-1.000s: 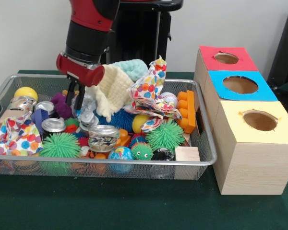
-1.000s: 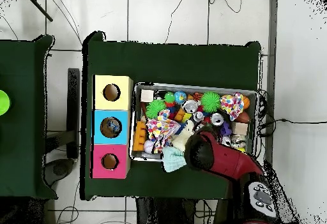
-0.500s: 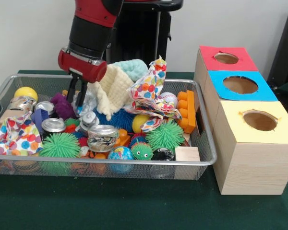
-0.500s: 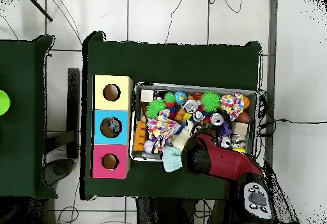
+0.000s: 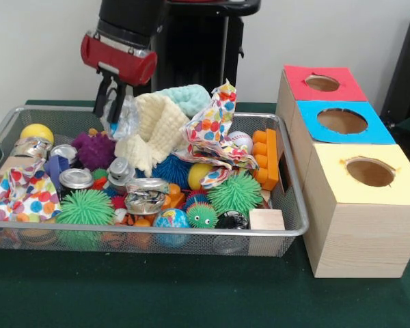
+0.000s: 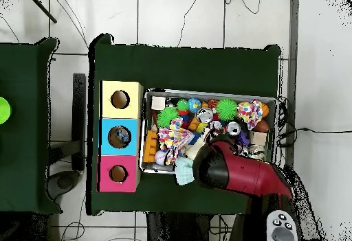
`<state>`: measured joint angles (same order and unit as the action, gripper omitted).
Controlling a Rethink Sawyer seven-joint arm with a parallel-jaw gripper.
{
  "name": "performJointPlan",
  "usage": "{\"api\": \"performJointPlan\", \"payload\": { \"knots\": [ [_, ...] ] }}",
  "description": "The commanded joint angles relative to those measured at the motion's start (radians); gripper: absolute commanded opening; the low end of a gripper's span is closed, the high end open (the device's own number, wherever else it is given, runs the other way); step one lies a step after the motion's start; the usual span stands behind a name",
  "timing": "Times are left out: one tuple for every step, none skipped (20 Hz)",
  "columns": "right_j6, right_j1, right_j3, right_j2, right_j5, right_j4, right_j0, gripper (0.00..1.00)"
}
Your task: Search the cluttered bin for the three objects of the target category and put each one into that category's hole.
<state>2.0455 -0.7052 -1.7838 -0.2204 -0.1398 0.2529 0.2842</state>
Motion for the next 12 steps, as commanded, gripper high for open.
{"api": "performJointPlan", "payload": {
  "knots": [
    [-0.022, -0.049, 0.014, 0.099, -0.120, 0.029, 0.004, 0.00],
    [-0.008, -0.051, 0.010, 0.095, -0.123, 0.023, -0.005, 0.00],
    [0.009, -0.053, 0.002, 0.090, -0.123, 0.018, -0.014, 0.00],
    [0.025, -0.056, -0.006, 0.085, -0.123, 0.012, -0.022, 0.00],
    [0.046, -0.057, -0.016, 0.076, -0.123, 0.004, -0.034, 0.00],
    [0.066, -0.060, -0.031, 0.073, -0.121, -0.008, -0.041, 0.00],
    [0.087, -0.057, -0.039, 0.066, -0.122, -0.019, -0.057, 0.00],
    [0.108, -0.055, -0.048, 0.059, -0.124, -0.031, -0.072, 0.00],
    [0.127, -0.060, -0.067, 0.059, -0.132, -0.047, -0.078, 0.00],
    [0.145, -0.060, -0.082, 0.058, -0.131, -0.060, -0.086, 0.00],
    [0.159, -0.056, -0.091, 0.058, -0.132, -0.071, -0.094, 0.00],
    [0.164, -0.055, -0.099, 0.062, -0.144, -0.082, -0.100, 0.00]
  ]
}}
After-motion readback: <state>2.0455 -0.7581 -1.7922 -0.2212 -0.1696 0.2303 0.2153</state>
